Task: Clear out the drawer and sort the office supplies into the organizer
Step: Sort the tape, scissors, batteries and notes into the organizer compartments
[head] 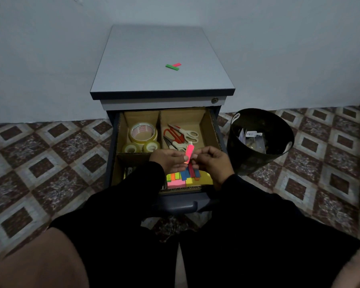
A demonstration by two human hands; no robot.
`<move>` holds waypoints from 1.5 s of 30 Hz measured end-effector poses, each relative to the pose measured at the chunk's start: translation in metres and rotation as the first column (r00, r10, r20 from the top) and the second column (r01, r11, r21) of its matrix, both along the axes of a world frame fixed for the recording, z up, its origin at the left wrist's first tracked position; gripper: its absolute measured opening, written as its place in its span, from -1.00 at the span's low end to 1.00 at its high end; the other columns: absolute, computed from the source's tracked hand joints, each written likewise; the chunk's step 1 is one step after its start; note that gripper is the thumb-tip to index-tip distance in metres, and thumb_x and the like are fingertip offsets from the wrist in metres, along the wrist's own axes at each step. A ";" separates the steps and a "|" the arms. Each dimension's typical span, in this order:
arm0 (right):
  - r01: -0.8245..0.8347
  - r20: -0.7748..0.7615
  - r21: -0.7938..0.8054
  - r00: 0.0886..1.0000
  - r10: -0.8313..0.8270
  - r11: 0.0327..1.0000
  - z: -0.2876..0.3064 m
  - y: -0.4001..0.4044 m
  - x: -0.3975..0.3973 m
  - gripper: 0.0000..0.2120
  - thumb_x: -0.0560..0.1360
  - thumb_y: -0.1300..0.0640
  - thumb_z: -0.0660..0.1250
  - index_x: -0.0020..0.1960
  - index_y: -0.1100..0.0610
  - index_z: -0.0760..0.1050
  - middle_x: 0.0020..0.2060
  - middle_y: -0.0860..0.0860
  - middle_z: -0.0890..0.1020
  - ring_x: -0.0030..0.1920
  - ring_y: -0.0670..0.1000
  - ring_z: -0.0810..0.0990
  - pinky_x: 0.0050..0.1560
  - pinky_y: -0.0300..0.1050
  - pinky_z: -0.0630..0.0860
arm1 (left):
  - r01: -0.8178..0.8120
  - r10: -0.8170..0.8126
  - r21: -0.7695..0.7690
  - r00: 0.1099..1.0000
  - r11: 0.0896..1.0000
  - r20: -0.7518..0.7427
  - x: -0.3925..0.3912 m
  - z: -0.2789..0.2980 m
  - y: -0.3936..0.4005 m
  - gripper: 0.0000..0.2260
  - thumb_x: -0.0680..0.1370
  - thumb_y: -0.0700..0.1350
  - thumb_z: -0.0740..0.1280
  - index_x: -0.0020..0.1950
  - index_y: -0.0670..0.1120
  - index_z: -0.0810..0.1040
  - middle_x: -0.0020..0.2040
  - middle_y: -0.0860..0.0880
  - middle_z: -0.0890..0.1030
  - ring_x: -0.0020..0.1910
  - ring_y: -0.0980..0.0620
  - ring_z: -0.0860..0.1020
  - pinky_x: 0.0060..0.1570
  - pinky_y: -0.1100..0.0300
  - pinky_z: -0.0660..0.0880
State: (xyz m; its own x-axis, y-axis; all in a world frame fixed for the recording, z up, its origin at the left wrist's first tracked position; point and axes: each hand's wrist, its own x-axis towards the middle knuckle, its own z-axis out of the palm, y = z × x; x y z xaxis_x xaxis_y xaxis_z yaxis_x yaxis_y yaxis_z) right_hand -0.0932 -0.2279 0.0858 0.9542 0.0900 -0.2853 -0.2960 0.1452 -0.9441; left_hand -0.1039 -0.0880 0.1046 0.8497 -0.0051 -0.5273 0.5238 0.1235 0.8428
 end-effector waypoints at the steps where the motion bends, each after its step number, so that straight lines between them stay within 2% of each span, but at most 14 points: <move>1: 0.010 0.005 0.014 1.000 -0.010 1.000 0.002 0.001 -0.001 -0.82 0.47 0.45 0.28 -0.25 0.23 0.48 -0.50 0.02 0.58 -0.47 -0.11 0.55 -0.39 -0.30 0.54 | -0.011 0.011 -0.022 1.000 1.000 -0.009 0.000 -0.001 -0.001 -0.73 0.51 -0.32 0.33 0.18 -0.36 0.49 -0.18 -0.14 0.58 -0.23 0.00 0.57 -0.24 0.29 0.58; 4: 0.049 0.021 0.031 0.999 -0.049 0.998 0.006 0.001 -0.001 -0.81 0.51 0.42 0.23 -0.23 0.22 0.49 -0.43 0.08 0.56 -0.44 -0.08 0.54 -0.39 -0.28 0.54 | -0.050 0.048 -0.048 0.998 0.998 -0.034 0.000 -0.001 -0.004 -0.71 0.50 -0.31 0.34 0.21 -0.34 0.48 -0.02 -0.22 0.59 -0.10 -0.06 0.57 -0.04 0.16 0.52; 8: 0.039 0.039 -0.020 0.998 -0.039 0.999 0.007 -0.001 0.000 -0.89 0.45 0.38 0.34 -0.20 0.22 0.50 -0.40 0.08 0.58 -0.42 -0.02 0.52 -0.39 -0.26 0.52 | -0.069 0.067 -0.050 0.997 0.996 -0.032 -0.001 0.000 -0.005 -0.72 0.49 -0.31 0.35 0.19 -0.32 0.49 0.10 -0.28 0.57 -0.06 -0.09 0.57 -0.12 0.18 0.52; 13: 0.065 0.078 -0.134 0.995 -0.054 0.989 0.008 0.000 0.002 -0.79 0.43 0.44 0.33 -0.27 0.18 0.47 -0.42 0.06 0.54 -0.43 -0.05 0.48 -0.43 -0.31 0.47 | -0.064 0.062 -0.040 0.998 0.997 -0.033 -0.003 0.001 -0.004 -0.70 0.48 -0.30 0.36 0.20 -0.32 0.49 0.10 -0.28 0.58 -0.13 -0.04 0.59 -0.22 0.24 0.54; 15: 0.115 0.086 -0.131 0.991 -0.104 0.985 0.010 -0.001 0.005 -0.78 0.44 0.46 0.31 -0.27 0.19 0.44 -0.42 0.08 0.50 -0.45 -0.05 0.46 -0.47 -0.33 0.46 | -0.065 0.064 -0.045 0.997 0.997 -0.034 -0.003 0.000 -0.002 -0.68 0.49 -0.31 0.36 0.22 -0.33 0.47 0.11 -0.28 0.58 -0.13 -0.05 0.59 -0.17 0.21 0.55; 19: 0.134 0.047 -0.003 0.990 -0.134 0.991 0.012 -0.004 0.008 -0.78 0.42 0.48 0.32 -0.27 0.21 0.42 -0.57 -0.03 0.53 -0.59 -0.14 0.46 -0.51 -0.32 0.46 | -0.085 0.082 -0.069 0.996 0.994 -0.044 -0.004 0.002 0.000 -0.67 0.50 -0.33 0.34 0.24 -0.37 0.45 -0.06 -0.21 0.57 -0.15 -0.05 0.57 0.02 0.15 0.48; 21: 0.059 0.006 0.030 0.998 -0.059 0.998 0.011 -0.002 0.003 -0.81 0.42 0.46 0.33 -0.24 0.22 0.43 -0.57 -0.04 0.55 -0.58 -0.14 0.47 -0.49 -0.31 0.47 | -0.096 0.093 -0.080 0.995 0.992 -0.039 -0.003 0.003 -0.002 -0.69 0.50 -0.33 0.33 0.23 -0.37 0.45 -0.14 -0.18 0.58 -0.18 -0.03 0.57 -0.04 0.19 0.52; 23: 0.012 -0.037 0.054 0.999 -0.010 0.998 0.007 0.003 -0.003 -0.83 0.41 0.44 0.35 -0.22 0.22 0.44 -0.55 -0.02 0.57 -0.57 -0.13 0.48 -0.49 -0.30 0.47 | -0.100 0.097 -0.109 0.995 0.989 -0.031 -0.003 0.003 -0.003 -0.70 0.51 -0.34 0.32 0.23 -0.38 0.45 -0.22 -0.15 0.56 -0.24 -0.01 0.55 -0.23 0.26 0.58; 25: 0.001 -0.077 0.048 0.997 0.003 0.999 0.001 0.006 -0.006 -0.85 0.41 0.42 0.36 -0.19 0.22 0.46 -0.54 -0.02 0.57 -0.56 -0.12 0.48 -0.49 -0.29 0.46 | -0.104 0.101 -0.117 0.994 0.988 -0.027 -0.003 0.002 -0.004 -0.69 0.50 -0.33 0.33 0.23 -0.37 0.45 -0.21 -0.14 0.56 -0.23 0.01 0.55 -0.32 0.33 0.56; 34: -0.026 -0.191 0.077 0.981 0.041 0.997 0.000 0.010 -0.002 -0.94 0.49 0.36 0.29 -0.10 0.26 0.53 -0.56 -0.02 0.52 -0.58 -0.16 0.41 -0.51 -0.36 0.41 | -0.123 0.120 -0.130 0.992 0.984 -0.031 -0.005 -0.004 -0.002 -0.71 0.50 -0.31 0.34 0.21 -0.33 0.49 -0.17 -0.12 0.59 -0.20 0.03 0.57 -0.34 0.37 0.56; 37: -0.046 -0.226 0.076 0.972 0.062 0.996 0.000 0.011 0.001 -0.93 0.51 0.35 0.27 -0.04 0.27 0.50 -0.60 -0.06 0.50 -0.61 -0.18 0.38 -0.55 -0.38 0.37 | -0.114 0.110 -0.153 0.993 0.982 -0.035 -0.004 -0.004 -0.004 -0.73 0.51 -0.32 0.32 0.20 -0.33 0.49 -0.27 -0.08 0.62 -0.24 0.05 0.57 -0.35 0.38 0.56; 39: -0.064 -0.246 0.079 0.966 0.082 0.995 0.001 0.010 0.001 -0.94 0.51 0.33 0.27 -0.12 0.25 0.50 -0.61 -0.07 0.49 -0.62 -0.18 0.36 -0.57 -0.38 0.35 | -0.112 0.108 -0.162 0.994 0.980 -0.031 -0.004 -0.004 -0.005 -0.75 0.51 -0.31 0.32 0.18 -0.33 0.50 -0.34 -0.04 0.63 -0.28 0.08 0.58 -0.34 0.38 0.56; 41: -0.066 -0.263 0.071 0.961 0.083 0.995 0.002 0.009 0.001 -0.86 0.52 0.31 0.27 -0.22 0.23 0.50 -0.62 -0.06 0.46 -0.63 -0.17 0.34 -0.58 -0.38 0.33 | -0.106 0.103 -0.157 0.994 0.982 -0.022 -0.004 -0.004 -0.005 -0.75 0.50 -0.29 0.34 0.17 -0.32 0.50 -0.27 -0.07 0.62 -0.29 0.09 0.60 -0.32 0.37 0.56; 45: -0.040 -0.247 0.043 0.968 0.049 0.998 0.001 0.009 0.003 -0.90 0.48 0.33 0.33 -0.20 0.23 0.47 -0.61 -0.04 0.47 -0.62 -0.14 0.39 -0.57 -0.34 0.38 | -0.094 0.094 -0.129 0.996 0.987 -0.005 -0.004 -0.001 -0.005 -0.76 0.51 -0.28 0.34 0.15 -0.31 0.50 -0.17 -0.11 0.59 -0.22 0.04 0.58 -0.32 0.37 0.56</move>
State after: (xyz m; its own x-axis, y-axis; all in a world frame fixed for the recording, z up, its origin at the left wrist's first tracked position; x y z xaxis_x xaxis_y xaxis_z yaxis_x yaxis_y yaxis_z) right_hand -0.0902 -0.2193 0.0863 0.8491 0.1456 -0.5078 -0.5268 0.1604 -0.8348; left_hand -0.1083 -0.0931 0.1035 0.8504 0.0068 -0.5261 0.5034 0.2798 0.8175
